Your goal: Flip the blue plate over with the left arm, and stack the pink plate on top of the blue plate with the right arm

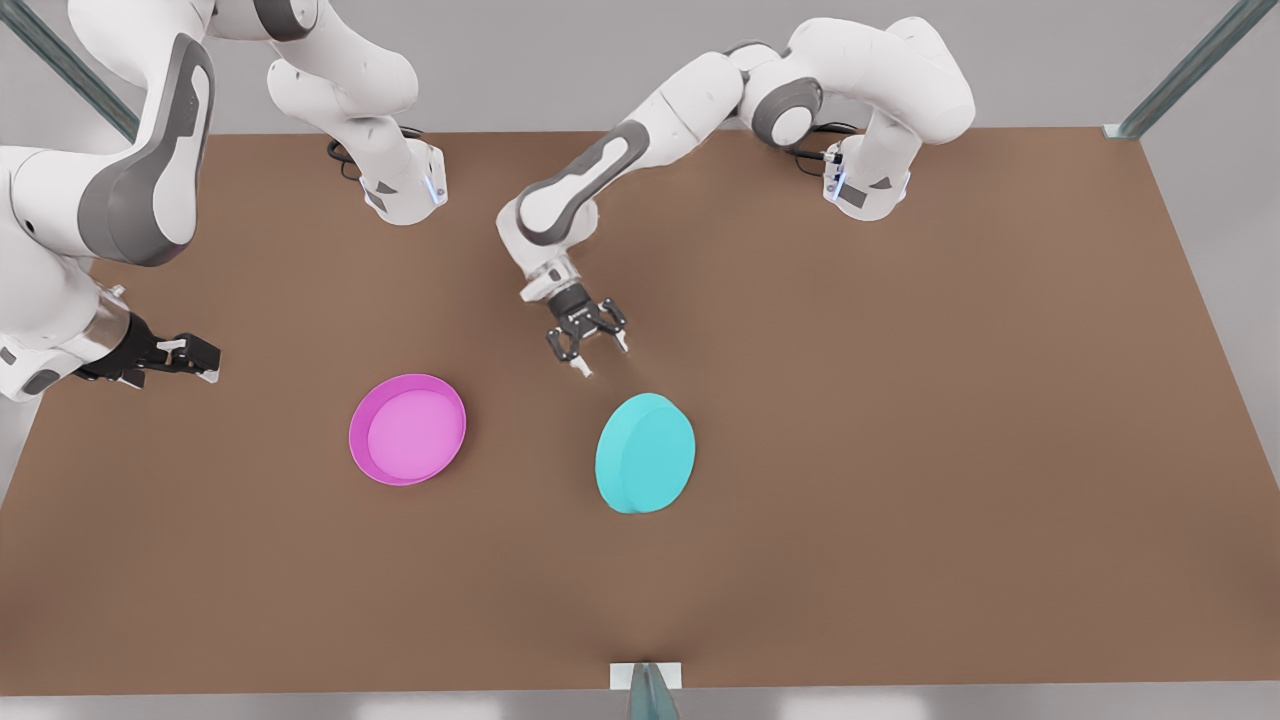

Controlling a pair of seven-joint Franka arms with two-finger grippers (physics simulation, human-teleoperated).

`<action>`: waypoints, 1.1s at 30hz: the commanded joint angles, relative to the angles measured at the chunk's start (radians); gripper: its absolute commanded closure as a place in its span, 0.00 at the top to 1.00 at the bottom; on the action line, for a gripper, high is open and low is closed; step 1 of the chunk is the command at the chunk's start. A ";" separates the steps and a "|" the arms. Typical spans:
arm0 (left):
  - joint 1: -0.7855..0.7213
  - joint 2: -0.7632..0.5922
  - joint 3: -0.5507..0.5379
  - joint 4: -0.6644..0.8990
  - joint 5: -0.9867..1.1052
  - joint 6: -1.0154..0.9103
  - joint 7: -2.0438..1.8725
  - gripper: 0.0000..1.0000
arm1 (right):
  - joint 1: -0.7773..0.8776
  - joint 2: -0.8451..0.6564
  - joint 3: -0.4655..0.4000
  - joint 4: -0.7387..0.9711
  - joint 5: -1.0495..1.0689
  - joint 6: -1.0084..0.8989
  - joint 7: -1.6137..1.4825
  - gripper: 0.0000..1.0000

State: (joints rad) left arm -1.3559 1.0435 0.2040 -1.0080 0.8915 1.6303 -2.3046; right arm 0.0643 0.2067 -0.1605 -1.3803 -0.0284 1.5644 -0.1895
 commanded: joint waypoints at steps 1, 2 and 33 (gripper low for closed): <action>0.007 -0.170 -0.040 0.022 -0.376 -0.035 0.011 1.00 | 0.000 -0.001 -0.001 0.000 0.001 -0.004 -0.001 1.00; 0.018 -0.305 -0.018 0.022 -0.600 -0.136 0.324 1.00 | 0.000 -0.001 -0.001 0.001 -0.001 -0.006 -0.001 1.00; 1.365 -0.892 -0.304 -0.302 -0.933 -0.268 2.122 1.00 | 0.009 0.194 0.016 -0.807 0.512 1.025 -0.051 1.00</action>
State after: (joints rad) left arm 0.0093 0.1570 -0.0994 -1.3119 -0.0454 1.3723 -0.6149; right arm 0.0732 0.3940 -0.1442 -2.1890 0.4695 2.5029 -0.2194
